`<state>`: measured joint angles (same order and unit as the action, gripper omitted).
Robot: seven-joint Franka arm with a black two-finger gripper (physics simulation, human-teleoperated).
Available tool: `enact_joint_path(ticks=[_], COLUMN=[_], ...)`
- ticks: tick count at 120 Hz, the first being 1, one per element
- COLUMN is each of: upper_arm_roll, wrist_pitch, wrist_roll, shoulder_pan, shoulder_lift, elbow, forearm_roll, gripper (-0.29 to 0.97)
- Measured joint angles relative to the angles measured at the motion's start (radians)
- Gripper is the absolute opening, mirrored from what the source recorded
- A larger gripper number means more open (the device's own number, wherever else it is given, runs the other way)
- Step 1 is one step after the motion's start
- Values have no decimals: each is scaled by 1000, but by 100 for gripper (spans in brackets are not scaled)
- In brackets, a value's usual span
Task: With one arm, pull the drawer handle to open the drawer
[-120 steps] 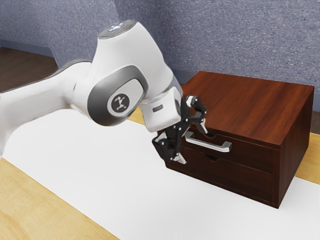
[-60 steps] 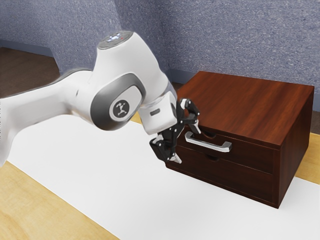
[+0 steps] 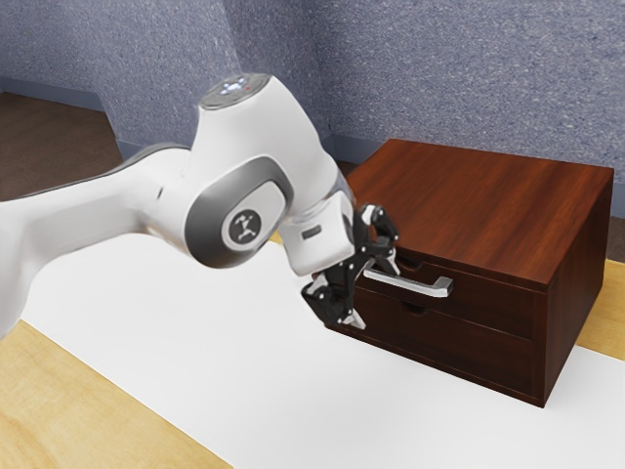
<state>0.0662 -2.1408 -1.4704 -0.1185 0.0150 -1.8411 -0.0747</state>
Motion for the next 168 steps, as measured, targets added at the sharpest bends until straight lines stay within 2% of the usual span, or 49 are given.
enact_joint_path(ticks=[25,59,80,103,168], upper_arm_roll=[-1,-2,-1,4,12], wrist_pitch=[-4,-5,-5,0,42], wrist_roll=[8,23,40,59,116], shoulder_pan=[-4,-7,-8,-8,-16], shoulder_lift=[1,3,6,19,124], elbow=[0,0,-5,-22,-124], forearm_roll=[1,4,5,4,-5], gripper=[44,13,0,-6,-5])
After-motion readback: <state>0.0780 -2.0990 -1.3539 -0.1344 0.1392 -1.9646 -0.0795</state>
